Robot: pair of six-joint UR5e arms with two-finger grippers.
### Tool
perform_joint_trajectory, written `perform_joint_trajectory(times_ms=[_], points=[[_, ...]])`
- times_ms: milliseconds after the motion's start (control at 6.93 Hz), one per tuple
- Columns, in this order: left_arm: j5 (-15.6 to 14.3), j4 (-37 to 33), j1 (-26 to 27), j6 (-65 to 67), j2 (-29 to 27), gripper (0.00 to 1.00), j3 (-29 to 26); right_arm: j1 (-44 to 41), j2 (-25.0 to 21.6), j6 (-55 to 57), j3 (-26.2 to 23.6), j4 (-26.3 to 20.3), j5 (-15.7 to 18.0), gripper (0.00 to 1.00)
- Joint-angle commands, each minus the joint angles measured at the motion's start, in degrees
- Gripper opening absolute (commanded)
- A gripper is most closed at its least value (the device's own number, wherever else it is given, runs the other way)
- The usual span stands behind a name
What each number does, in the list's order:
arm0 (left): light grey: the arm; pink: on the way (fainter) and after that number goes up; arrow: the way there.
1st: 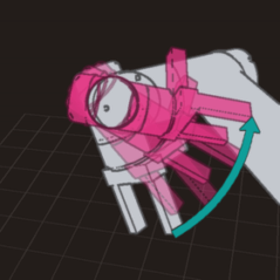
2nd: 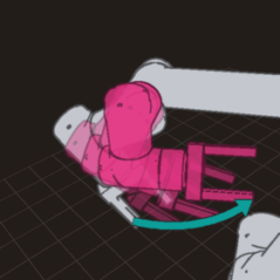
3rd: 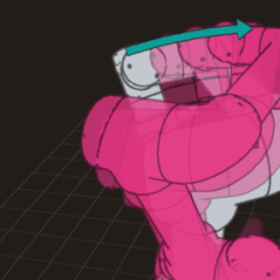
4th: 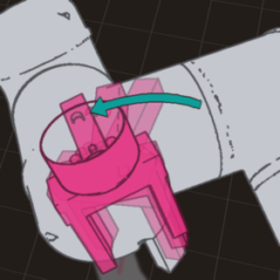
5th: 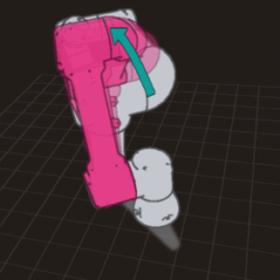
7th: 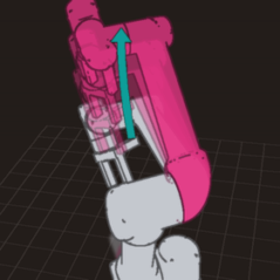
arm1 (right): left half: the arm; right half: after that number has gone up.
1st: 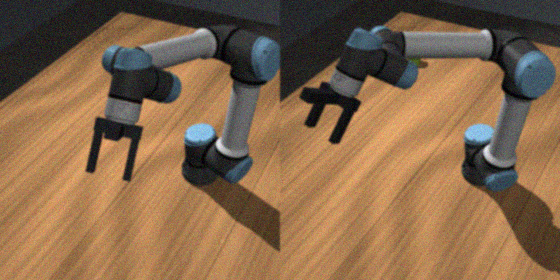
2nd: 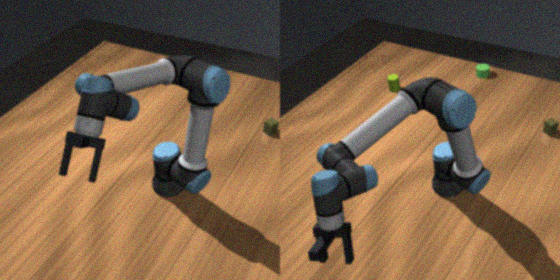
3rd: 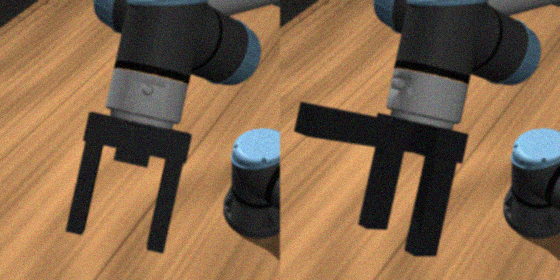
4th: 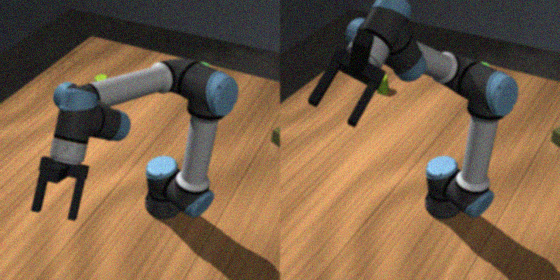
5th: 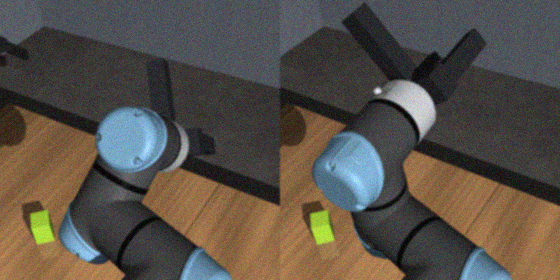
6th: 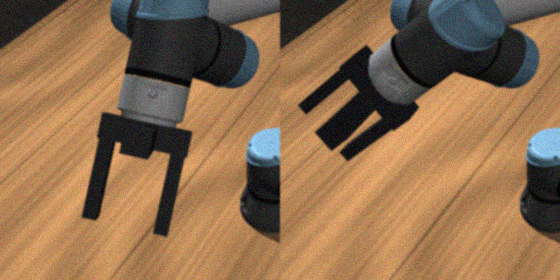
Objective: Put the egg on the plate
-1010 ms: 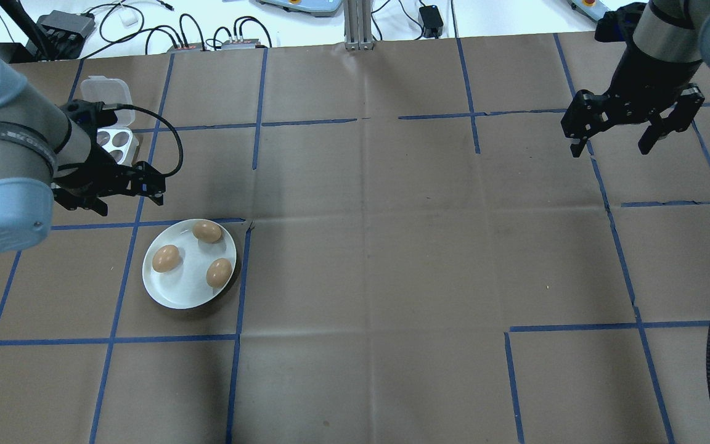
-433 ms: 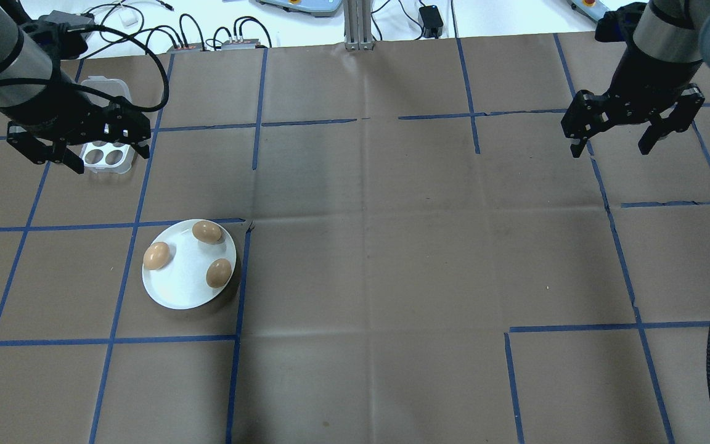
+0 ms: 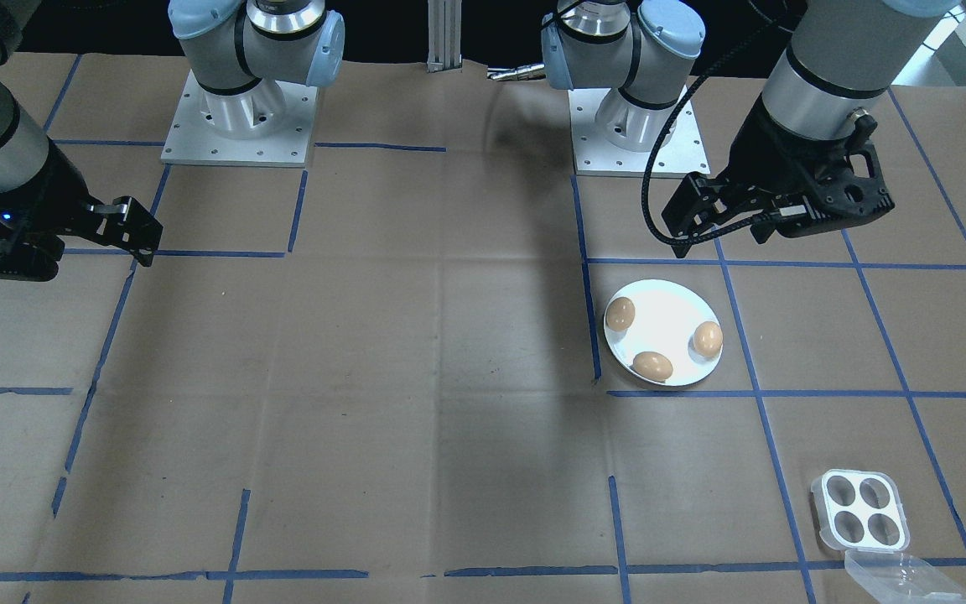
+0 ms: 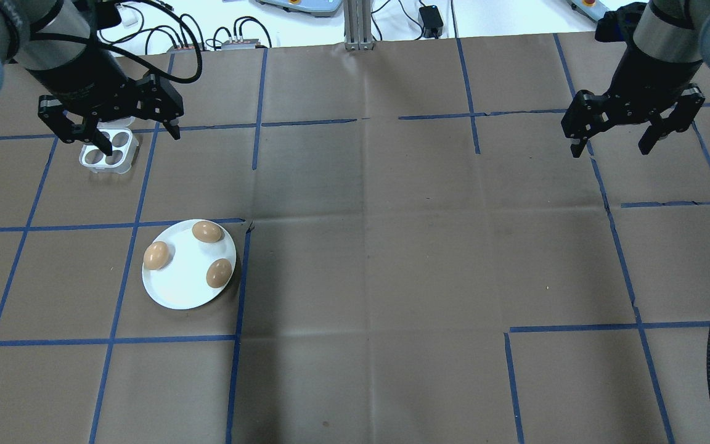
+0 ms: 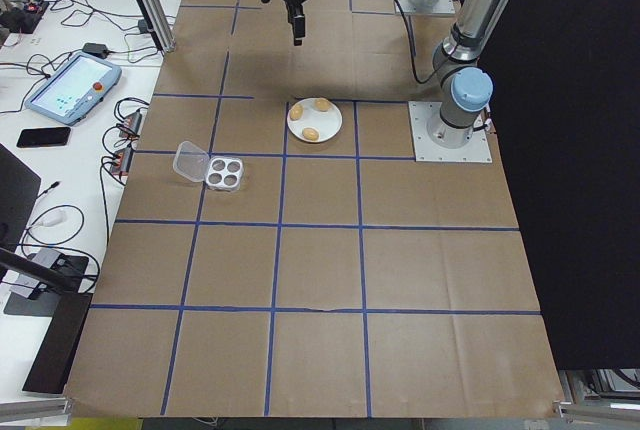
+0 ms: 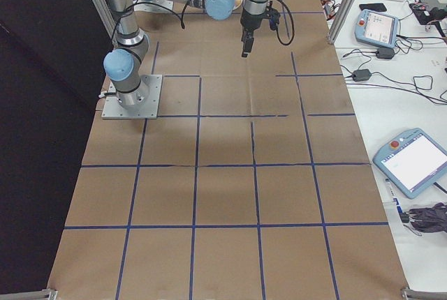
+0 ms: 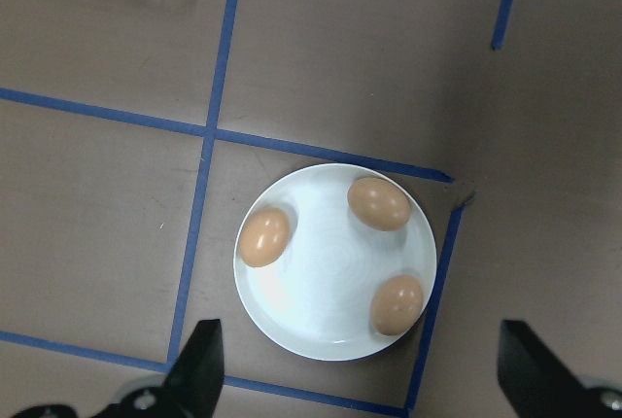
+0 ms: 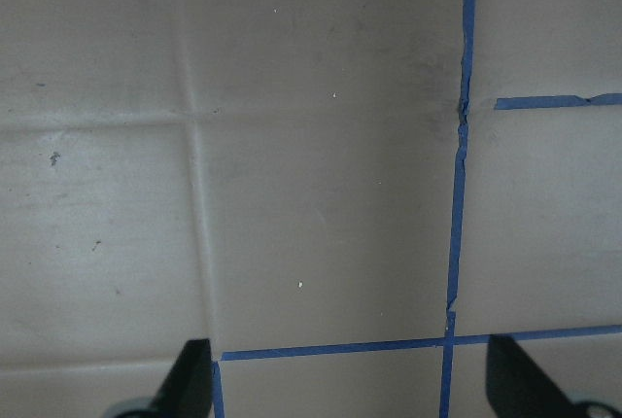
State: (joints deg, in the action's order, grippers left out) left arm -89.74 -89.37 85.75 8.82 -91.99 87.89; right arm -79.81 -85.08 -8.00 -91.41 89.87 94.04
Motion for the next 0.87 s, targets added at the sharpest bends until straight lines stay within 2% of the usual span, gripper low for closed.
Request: perform_joint_trajectory(times_ms=[0,722], points=[[-0.17,-4.31,3.18,3.04,-1.17,1.0,-3.69,0.0,0.0,0.0,0.0,-0.05,0.0,1.0],[-0.08,-3.53,5.48,6.12,-3.02,1.0,-2.9,0.0,0.0,0.0,0.0,-0.05,0.0,1.0]])
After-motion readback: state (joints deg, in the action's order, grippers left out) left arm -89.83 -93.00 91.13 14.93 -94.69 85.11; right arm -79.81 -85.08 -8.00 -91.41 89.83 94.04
